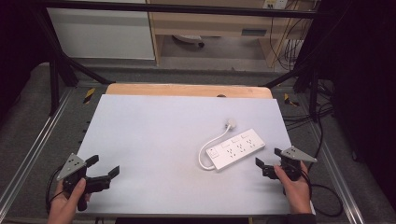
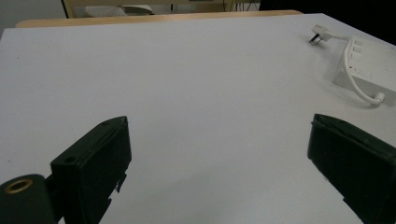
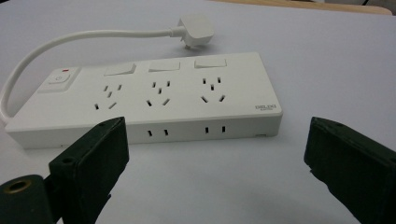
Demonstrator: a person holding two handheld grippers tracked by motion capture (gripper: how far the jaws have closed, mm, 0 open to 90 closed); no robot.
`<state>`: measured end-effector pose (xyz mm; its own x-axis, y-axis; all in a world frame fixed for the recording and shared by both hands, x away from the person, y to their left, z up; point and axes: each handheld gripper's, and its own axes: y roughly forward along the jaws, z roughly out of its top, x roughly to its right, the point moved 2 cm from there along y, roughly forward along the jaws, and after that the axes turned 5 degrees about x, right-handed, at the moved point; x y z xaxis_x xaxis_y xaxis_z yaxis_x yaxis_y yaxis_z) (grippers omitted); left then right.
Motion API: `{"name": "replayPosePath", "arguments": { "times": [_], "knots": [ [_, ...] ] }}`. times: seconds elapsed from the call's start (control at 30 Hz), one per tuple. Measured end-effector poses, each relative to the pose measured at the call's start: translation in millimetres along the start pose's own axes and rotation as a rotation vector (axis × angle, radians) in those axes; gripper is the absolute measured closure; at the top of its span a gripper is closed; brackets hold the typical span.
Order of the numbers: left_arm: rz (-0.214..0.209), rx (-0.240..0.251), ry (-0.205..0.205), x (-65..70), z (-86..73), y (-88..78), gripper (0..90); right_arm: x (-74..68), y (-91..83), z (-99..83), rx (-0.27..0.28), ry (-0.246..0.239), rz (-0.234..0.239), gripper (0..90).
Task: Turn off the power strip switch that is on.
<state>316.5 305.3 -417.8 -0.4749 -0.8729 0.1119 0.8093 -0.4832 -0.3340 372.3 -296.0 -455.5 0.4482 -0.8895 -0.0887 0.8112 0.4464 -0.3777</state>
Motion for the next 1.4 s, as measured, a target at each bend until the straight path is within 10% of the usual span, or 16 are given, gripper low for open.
{"name": "replayPosePath", "arguments": {
  "times": [1.4],
  "knots": [
    [0.015,-0.016,-0.003,-5.1,-2.8,0.1,5.8,-22.9,-14.5,46.3,0.091,0.029,-0.018,5.8]
  ]
}}
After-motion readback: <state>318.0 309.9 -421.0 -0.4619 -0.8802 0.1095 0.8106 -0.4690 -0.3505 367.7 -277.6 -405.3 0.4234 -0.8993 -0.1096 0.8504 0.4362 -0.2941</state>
